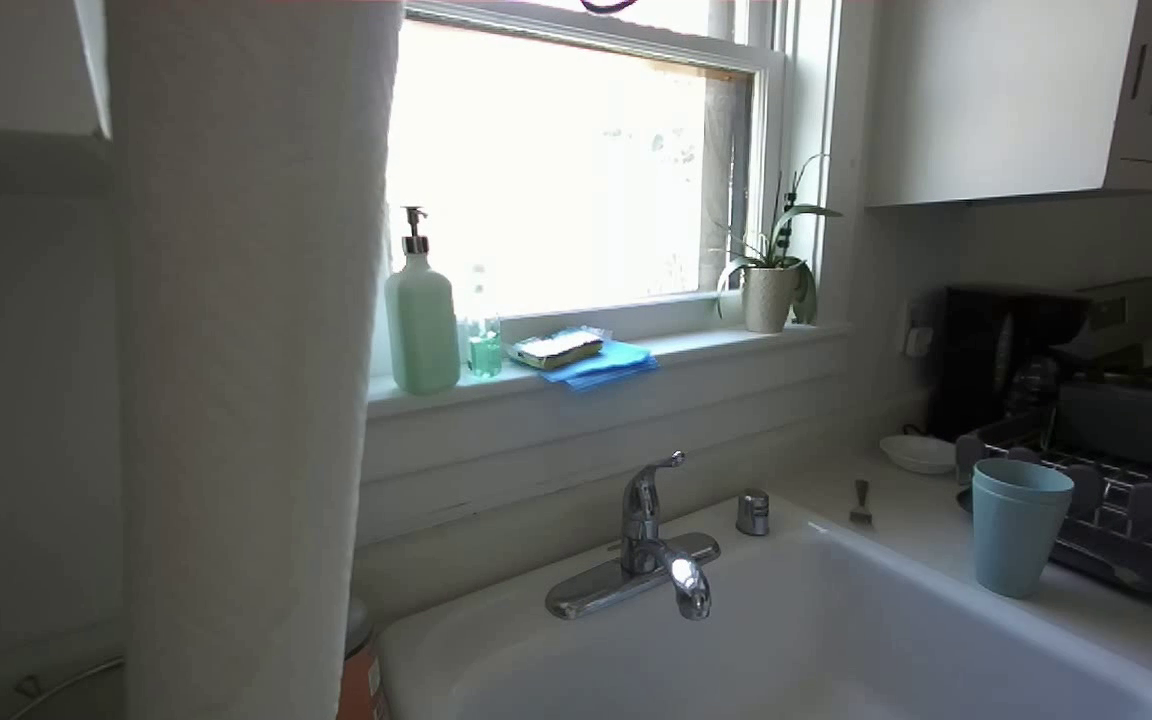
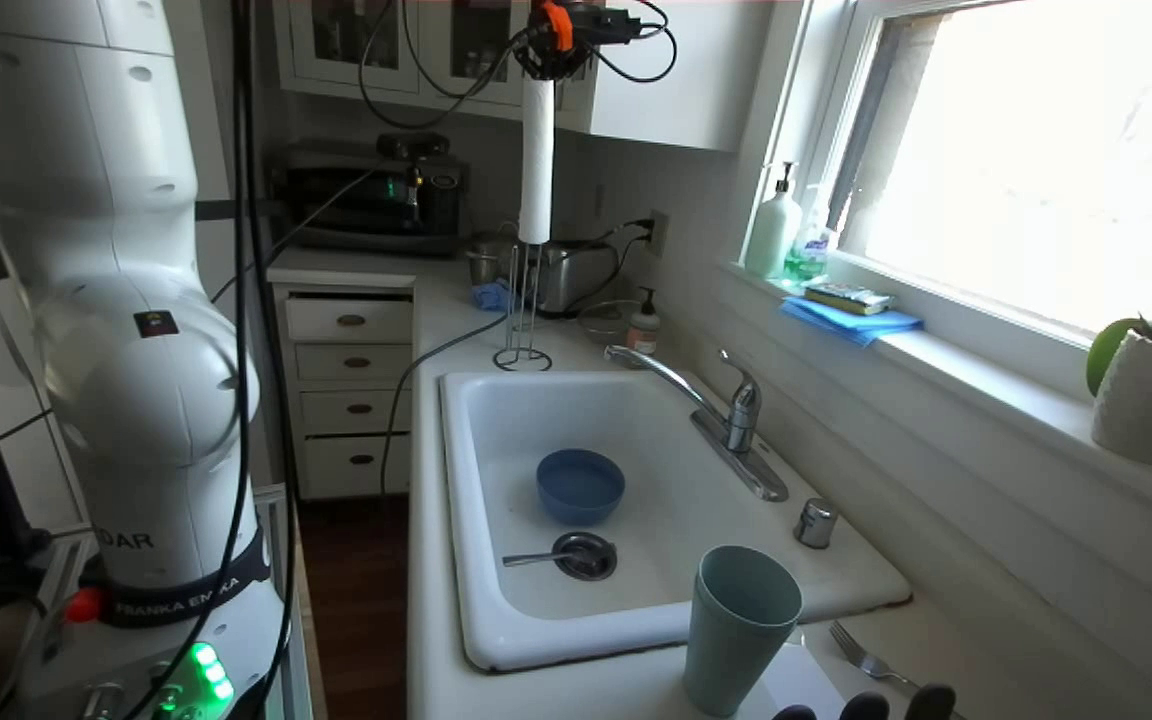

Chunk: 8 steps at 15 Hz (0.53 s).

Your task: Put the paper towel on the paper towel holder

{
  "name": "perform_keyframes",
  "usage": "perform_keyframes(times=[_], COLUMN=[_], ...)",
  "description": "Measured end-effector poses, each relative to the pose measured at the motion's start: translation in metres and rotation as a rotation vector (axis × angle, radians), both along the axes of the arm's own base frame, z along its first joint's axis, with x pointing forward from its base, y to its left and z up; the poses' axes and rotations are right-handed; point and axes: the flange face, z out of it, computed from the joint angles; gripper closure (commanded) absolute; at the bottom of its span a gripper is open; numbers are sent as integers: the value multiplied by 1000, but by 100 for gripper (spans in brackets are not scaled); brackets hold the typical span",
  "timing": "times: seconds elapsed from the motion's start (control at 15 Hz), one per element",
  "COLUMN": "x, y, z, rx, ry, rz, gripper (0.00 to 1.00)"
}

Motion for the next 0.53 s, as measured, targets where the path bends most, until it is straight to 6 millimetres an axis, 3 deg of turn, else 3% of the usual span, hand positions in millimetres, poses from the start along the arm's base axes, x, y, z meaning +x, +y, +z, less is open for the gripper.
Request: perform_keyframes(times=[0.53], x=[8], y=[12], z=[-23], rx=[-13], ry=[36], rz=[21], gripper=[99])
